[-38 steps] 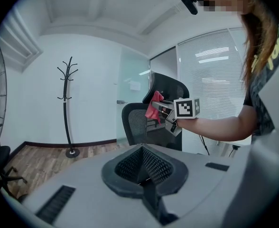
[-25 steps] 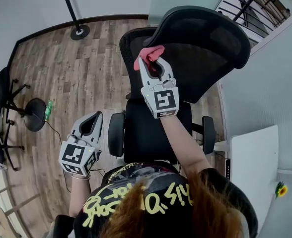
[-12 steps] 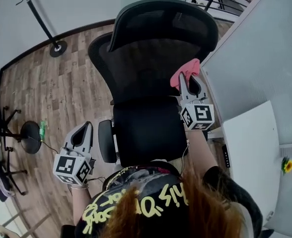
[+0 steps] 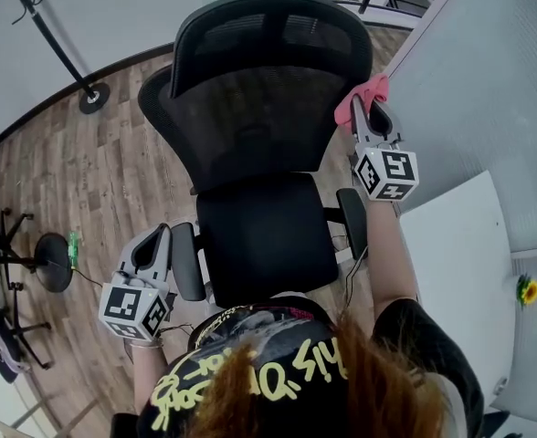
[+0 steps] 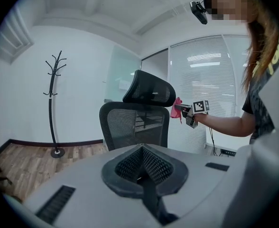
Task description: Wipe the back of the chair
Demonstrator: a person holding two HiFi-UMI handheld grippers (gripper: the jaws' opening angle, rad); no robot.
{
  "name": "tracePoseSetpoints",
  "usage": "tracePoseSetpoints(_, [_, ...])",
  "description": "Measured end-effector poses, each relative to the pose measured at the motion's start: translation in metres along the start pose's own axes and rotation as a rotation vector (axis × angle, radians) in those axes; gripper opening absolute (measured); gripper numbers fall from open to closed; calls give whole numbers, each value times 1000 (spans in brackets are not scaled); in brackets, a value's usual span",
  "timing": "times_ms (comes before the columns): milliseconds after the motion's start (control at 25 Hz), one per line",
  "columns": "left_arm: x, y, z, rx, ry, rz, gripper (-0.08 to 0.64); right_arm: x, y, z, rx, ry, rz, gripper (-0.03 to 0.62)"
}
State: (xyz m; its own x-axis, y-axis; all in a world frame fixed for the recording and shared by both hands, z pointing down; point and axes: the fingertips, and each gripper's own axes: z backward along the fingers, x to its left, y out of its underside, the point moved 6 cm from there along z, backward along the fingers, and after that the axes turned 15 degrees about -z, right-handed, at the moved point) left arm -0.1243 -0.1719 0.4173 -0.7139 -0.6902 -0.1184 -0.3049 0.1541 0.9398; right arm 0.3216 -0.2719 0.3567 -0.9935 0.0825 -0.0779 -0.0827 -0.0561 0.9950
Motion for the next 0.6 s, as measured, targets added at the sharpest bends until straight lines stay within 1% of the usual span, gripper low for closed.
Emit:
tracePoseSetpoints(80, [-2, 1, -1, -1, 0, 3, -8, 0, -5, -2, 10, -15, 13, 61])
tracePoseSetpoints(200, [-4, 1, -2, -11, 0, 6, -8, -2, -6, 0, 24, -20, 56, 61])
tracePoseSetpoints(360, [-2, 0, -3, -24, 7, 7, -8, -11, -26, 5, -18, -3, 79, 61])
tracePoseSetpoints(480, [2, 3, -4, -29, 10, 14, -8, -10, -47, 1, -34, -39, 118, 61])
tracePoseSetpoints(600, [2, 6, -6, -33, 15, 19, -8, -8, -55, -4, 2, -65, 164, 61])
